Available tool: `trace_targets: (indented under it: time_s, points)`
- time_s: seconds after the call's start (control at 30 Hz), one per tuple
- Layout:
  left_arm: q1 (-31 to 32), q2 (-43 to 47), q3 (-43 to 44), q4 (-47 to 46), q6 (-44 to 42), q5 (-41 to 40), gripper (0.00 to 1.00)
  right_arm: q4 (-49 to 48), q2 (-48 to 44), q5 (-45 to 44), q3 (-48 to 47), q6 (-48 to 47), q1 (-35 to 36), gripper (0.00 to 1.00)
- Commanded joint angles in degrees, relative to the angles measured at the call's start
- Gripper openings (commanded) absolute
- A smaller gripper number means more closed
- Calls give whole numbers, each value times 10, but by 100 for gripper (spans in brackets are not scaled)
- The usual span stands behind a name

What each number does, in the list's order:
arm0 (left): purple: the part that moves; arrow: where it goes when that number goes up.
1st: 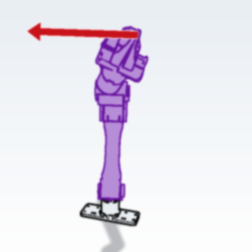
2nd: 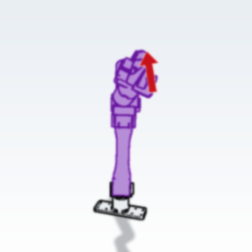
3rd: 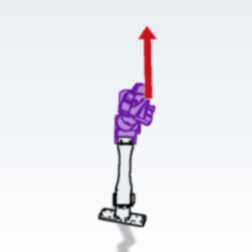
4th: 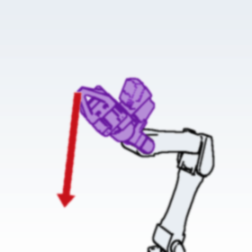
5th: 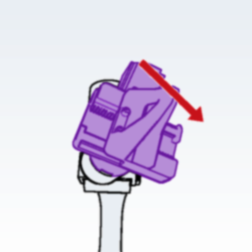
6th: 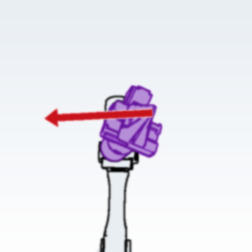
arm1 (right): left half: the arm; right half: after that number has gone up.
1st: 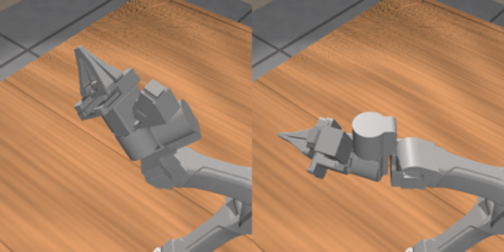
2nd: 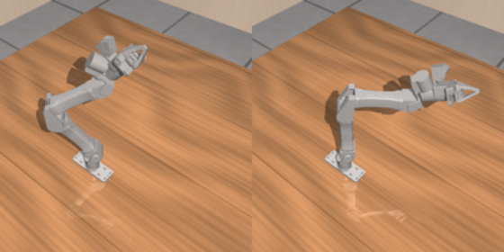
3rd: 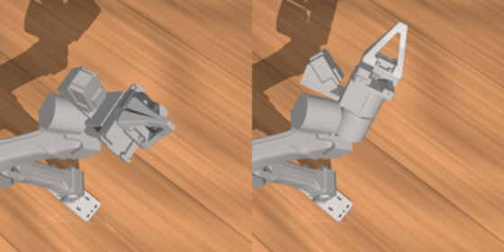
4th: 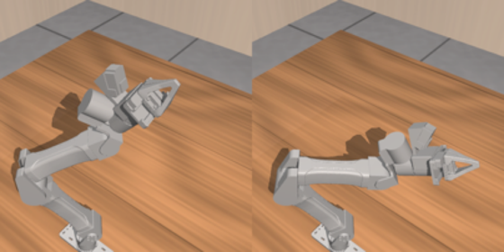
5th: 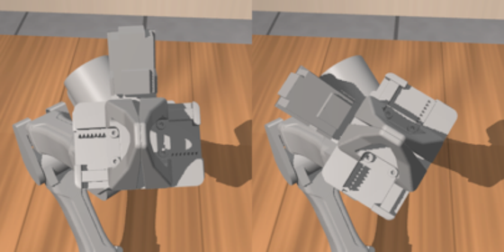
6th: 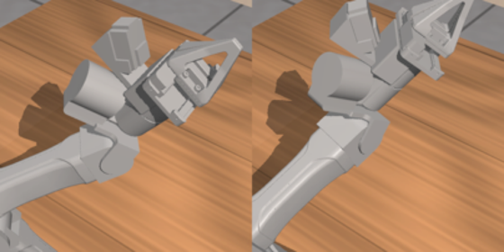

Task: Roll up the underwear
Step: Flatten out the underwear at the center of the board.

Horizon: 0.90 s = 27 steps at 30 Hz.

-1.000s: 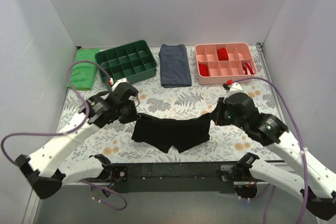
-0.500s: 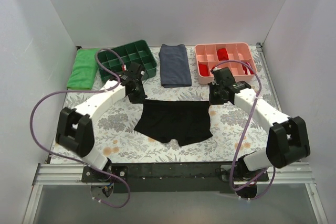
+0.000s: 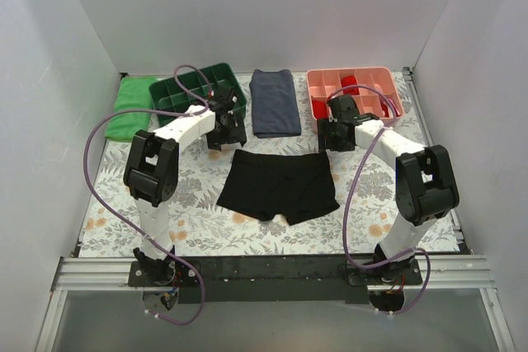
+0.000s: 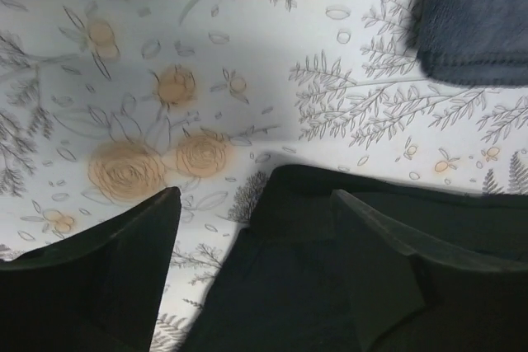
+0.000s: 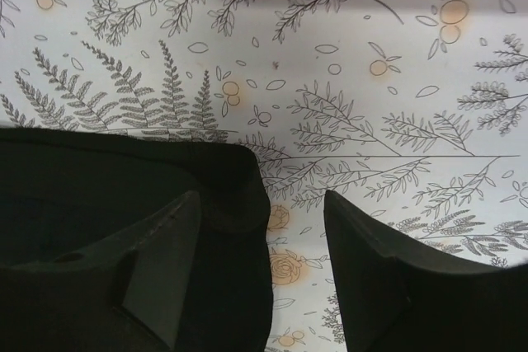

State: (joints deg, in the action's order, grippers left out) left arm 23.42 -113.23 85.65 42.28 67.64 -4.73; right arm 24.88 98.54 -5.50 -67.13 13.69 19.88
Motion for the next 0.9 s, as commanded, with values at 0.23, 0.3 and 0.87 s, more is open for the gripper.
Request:
trace_targets:
  time_s: [0.23, 0.3, 0.87]
  points:
    - [-13, 134, -6, 6, -15, 104, 83, -54, -208, 70, 90, 47, -1, 75]
    - [5, 198, -92, -42, -1, 156, 83, -51, -227, 136, 117, 49, 2, 65]
    - [87, 241, -285, -241, 91, 126, 76, -106, -324, 234, 350, 129, 42, 1]
